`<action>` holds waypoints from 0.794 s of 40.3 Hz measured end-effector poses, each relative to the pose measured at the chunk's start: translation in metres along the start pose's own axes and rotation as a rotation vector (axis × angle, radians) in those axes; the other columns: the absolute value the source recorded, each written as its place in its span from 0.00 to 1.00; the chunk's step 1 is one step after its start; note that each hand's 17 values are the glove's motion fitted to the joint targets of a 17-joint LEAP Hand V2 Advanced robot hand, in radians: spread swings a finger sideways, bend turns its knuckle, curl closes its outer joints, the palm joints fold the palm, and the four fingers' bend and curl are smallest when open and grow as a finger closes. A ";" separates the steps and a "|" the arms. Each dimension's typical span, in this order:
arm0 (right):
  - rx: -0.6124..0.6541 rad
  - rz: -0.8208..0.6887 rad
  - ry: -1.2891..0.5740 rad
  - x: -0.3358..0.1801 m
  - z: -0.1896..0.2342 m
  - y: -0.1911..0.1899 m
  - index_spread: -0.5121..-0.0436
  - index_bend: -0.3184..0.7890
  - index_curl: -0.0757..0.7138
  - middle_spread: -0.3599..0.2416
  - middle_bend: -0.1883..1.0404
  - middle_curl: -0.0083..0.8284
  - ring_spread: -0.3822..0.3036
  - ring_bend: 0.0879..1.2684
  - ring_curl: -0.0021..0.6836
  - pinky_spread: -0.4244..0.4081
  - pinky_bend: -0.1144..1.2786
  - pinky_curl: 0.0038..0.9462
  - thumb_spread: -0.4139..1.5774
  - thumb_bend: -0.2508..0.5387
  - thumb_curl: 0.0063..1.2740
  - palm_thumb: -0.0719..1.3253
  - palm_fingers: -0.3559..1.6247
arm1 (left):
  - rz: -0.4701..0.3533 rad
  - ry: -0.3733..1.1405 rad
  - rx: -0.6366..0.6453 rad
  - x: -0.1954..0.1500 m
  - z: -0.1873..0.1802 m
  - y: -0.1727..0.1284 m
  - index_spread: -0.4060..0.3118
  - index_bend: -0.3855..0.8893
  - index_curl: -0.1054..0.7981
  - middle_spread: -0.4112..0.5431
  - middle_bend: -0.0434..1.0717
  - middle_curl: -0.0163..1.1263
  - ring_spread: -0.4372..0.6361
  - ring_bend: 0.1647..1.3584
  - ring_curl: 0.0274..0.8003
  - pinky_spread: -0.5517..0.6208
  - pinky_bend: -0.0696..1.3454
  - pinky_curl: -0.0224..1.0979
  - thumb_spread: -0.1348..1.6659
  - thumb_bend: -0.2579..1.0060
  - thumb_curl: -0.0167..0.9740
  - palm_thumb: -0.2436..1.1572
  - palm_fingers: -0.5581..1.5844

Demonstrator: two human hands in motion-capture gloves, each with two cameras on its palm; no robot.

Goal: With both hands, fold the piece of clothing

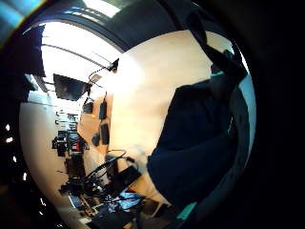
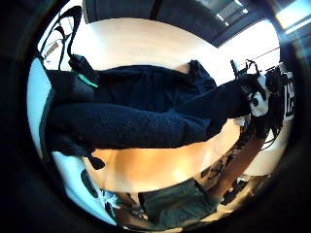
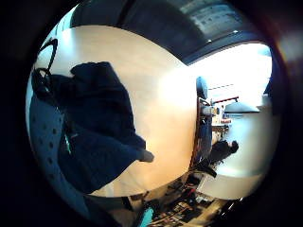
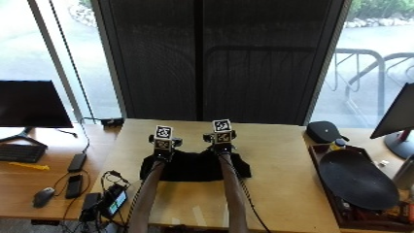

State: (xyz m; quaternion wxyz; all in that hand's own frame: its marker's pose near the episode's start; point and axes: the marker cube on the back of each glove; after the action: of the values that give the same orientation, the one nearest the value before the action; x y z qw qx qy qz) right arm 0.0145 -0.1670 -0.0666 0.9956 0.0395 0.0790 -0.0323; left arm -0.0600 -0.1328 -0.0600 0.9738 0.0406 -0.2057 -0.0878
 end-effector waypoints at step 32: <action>0.424 0.175 -0.218 0.057 0.038 -0.030 0.51 0.44 0.57 0.35 0.33 0.56 0.29 0.38 0.67 0.28 0.50 0.46 0.71 0.34 0.34 0.89 0.67 | -0.047 0.347 0.099 0.047 0.067 -0.032 0.28 0.35 0.60 0.15 0.53 0.51 0.17 0.40 0.56 0.57 0.20 0.22 0.70 0.19 0.39 0.74 0.56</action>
State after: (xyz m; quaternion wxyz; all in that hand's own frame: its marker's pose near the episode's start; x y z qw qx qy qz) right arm 0.0743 -0.2034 -0.0402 0.9667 0.2503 -0.0413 0.0342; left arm -0.0496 -0.1757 0.0156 0.9892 0.1079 -0.0379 -0.0917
